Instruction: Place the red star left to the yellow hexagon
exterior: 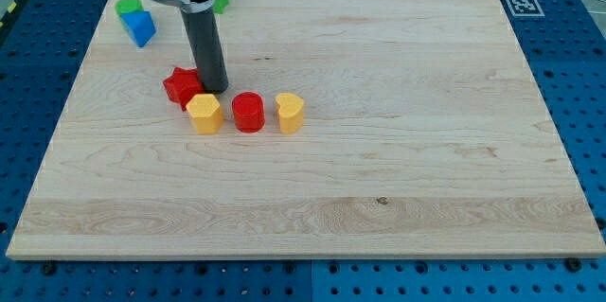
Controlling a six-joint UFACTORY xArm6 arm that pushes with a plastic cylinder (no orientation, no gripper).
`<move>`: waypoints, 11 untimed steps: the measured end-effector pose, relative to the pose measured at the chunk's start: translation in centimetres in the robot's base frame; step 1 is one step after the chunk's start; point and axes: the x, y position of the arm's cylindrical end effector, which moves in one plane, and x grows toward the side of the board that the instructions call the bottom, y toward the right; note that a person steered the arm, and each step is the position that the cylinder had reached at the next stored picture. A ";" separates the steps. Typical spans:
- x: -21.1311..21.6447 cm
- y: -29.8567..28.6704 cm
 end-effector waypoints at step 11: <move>1.2 -10.5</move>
